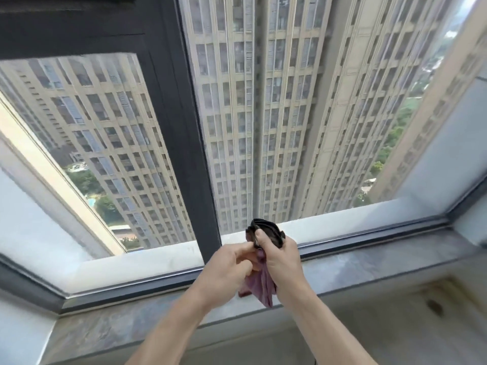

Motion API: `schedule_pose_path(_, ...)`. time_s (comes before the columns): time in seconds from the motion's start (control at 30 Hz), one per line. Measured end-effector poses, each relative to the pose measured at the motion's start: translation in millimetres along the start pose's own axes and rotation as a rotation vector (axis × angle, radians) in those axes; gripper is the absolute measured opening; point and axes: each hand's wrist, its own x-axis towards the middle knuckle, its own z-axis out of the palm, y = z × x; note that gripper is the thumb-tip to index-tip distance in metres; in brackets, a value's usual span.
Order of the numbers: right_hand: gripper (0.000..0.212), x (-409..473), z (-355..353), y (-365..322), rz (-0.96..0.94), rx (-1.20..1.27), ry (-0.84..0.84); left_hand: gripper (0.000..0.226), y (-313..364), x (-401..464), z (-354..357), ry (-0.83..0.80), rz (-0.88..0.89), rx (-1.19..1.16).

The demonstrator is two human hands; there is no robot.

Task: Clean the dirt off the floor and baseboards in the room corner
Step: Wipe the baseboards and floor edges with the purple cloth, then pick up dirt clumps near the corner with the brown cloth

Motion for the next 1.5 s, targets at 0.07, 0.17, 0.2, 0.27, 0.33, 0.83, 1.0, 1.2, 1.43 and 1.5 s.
schedule_pose_path(0.07, 0.031, 18, -22, 7, 0.019, -0.002, 0.037, 0.045, -5, 21, 15, -0.029, -0.003, -0.014)
schedule_pose_path(0.17, 0.024, 37, -49, 20, 0.014, -0.09, 0.136, 0.047, -16, 44, 33, -0.06, -0.029, -0.067)
schedule_pose_path(0.2, 0.022, 41, -58, 25, 0.016, -0.119, 0.184, 0.049, -21, 52, 40, -0.074, -0.05, -0.089)
schedule_pose_path(0.27, 0.02, 43, -74, 38, 0.012, -0.159, 0.264, 0.05, -33, 62, 53, -0.092, -0.1, -0.099)
schedule_pose_path(0.33, 0.018, 42, -92, 59, 0.005, -0.232, 0.293, 0.048, -52, 73, 67, -0.075, -0.201, -0.103)
schedule_pose_path(0.83, 0.014, 77, -165, 201, 0.382, -0.194, 0.37, 0.066, -202, 127, 94, -0.346, -0.409, 0.17)
schedule_pose_path(1.0, 0.014, 88, -196, 216, 0.373, -0.354, 0.335, 0.038, -281, 141, 54, -0.059, -0.735, 0.167)
schedule_pose_path(1.2, 0.005, 147, -232, 217, 0.235, -0.732, 0.325, 0.019, -367, 164, -2, 0.283, -0.913, 0.225)
schedule_pose_path(1.43, 0.052, 191, -219, 270, 0.353, -1.238, -0.052, 0.047, -430, 207, -10, 0.49, -0.988, 0.236)
schedule_pose_path(1.5, 0.047, 183, -212, 282, 0.371, -1.165, -0.052, 0.063, -448, 217, -7, 0.498, -1.039, 0.209)
